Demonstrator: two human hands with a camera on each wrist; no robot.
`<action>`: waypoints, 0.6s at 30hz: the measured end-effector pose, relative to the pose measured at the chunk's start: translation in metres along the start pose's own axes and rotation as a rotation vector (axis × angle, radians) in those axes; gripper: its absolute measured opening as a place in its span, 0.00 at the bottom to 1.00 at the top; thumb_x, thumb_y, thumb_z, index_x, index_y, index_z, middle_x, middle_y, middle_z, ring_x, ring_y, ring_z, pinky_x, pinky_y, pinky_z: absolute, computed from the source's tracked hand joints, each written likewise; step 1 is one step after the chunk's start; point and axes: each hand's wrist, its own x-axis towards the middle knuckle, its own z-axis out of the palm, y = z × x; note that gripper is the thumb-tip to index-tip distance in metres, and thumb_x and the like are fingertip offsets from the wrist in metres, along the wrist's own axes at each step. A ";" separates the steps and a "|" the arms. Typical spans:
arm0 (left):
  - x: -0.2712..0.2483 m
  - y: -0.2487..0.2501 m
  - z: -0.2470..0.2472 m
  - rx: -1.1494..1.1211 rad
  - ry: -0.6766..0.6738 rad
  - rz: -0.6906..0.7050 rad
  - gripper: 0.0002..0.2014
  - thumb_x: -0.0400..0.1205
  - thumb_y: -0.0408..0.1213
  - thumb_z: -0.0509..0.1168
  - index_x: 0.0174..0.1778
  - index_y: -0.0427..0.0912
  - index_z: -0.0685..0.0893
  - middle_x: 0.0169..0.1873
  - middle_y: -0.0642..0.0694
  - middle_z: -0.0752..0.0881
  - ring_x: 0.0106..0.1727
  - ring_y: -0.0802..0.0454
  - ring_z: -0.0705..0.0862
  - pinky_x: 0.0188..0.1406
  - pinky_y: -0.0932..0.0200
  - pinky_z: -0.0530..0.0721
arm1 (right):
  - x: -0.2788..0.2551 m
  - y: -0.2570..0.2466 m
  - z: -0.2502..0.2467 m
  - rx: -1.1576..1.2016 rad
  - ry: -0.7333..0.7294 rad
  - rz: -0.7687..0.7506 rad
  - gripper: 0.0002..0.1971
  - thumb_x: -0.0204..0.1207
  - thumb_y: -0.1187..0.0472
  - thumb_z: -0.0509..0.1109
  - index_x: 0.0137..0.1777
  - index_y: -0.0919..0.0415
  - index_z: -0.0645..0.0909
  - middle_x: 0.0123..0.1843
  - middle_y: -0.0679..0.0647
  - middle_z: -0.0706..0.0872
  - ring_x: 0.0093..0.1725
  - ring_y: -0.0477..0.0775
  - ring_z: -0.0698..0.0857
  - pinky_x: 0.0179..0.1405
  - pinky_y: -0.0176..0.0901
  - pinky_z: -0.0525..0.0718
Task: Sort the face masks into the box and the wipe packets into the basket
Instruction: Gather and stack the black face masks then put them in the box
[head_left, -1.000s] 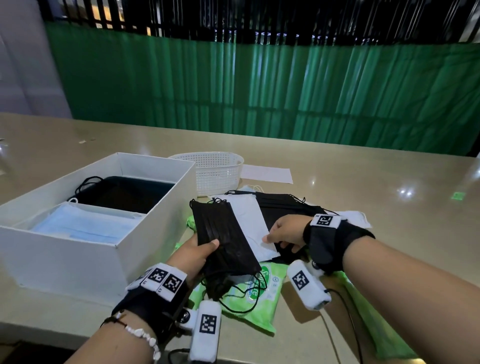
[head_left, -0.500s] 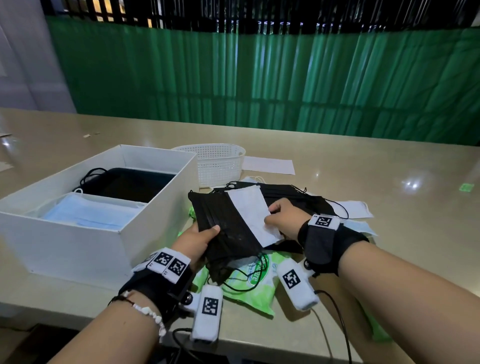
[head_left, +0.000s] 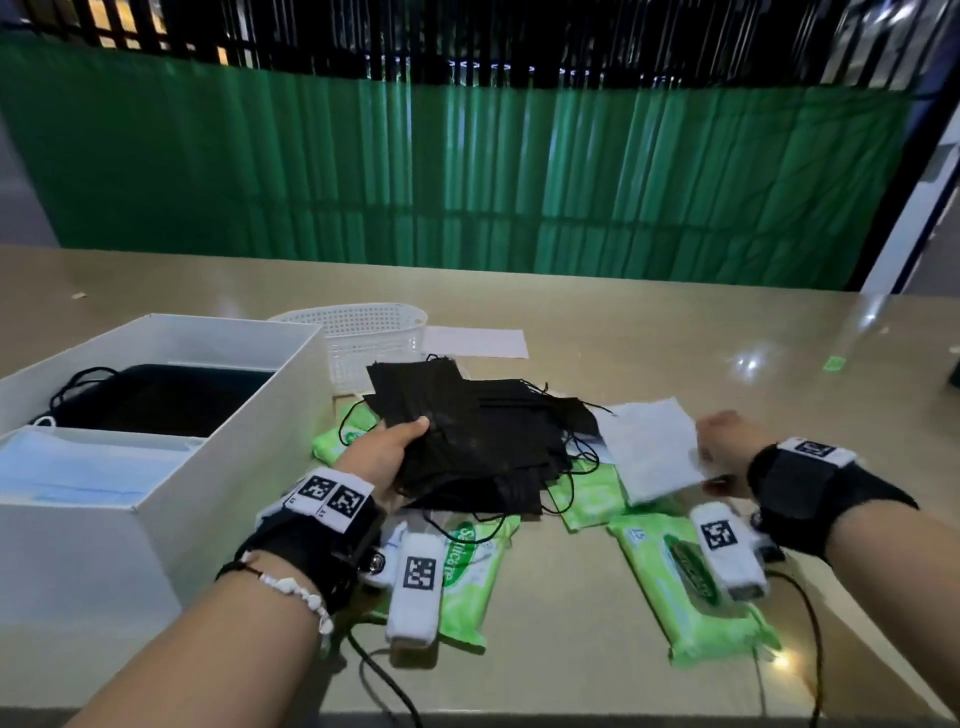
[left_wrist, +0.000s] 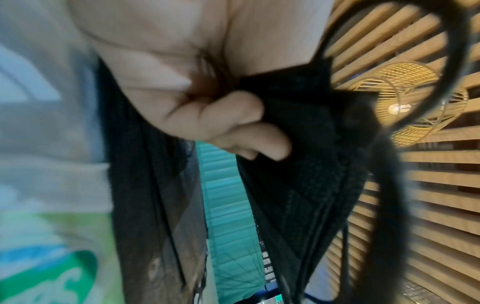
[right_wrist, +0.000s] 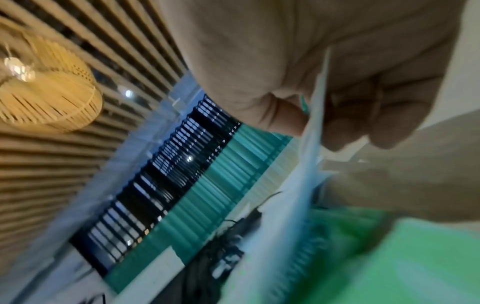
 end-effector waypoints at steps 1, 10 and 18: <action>0.003 -0.005 -0.002 -0.001 0.020 -0.014 0.20 0.76 0.44 0.71 0.57 0.34 0.83 0.44 0.36 0.89 0.41 0.42 0.88 0.43 0.46 0.87 | -0.001 0.005 0.001 -0.129 -0.060 0.018 0.19 0.82 0.69 0.56 0.71 0.74 0.71 0.34 0.51 0.71 0.34 0.52 0.76 0.34 0.41 0.80; 0.005 -0.031 -0.016 -0.233 -0.027 -0.098 0.15 0.80 0.42 0.65 0.55 0.36 0.86 0.45 0.35 0.89 0.41 0.42 0.87 0.58 0.41 0.80 | -0.010 -0.024 0.025 -0.401 0.042 -0.075 0.27 0.73 0.49 0.68 0.72 0.52 0.69 0.73 0.60 0.67 0.69 0.64 0.72 0.67 0.49 0.72; 0.003 -0.037 -0.014 -0.272 -0.080 -0.116 0.11 0.82 0.40 0.63 0.47 0.36 0.86 0.31 0.38 0.90 0.27 0.45 0.89 0.23 0.54 0.87 | -0.022 -0.091 0.078 -0.169 -0.368 -0.122 0.11 0.80 0.53 0.65 0.49 0.61 0.77 0.35 0.52 0.80 0.35 0.52 0.80 0.34 0.38 0.74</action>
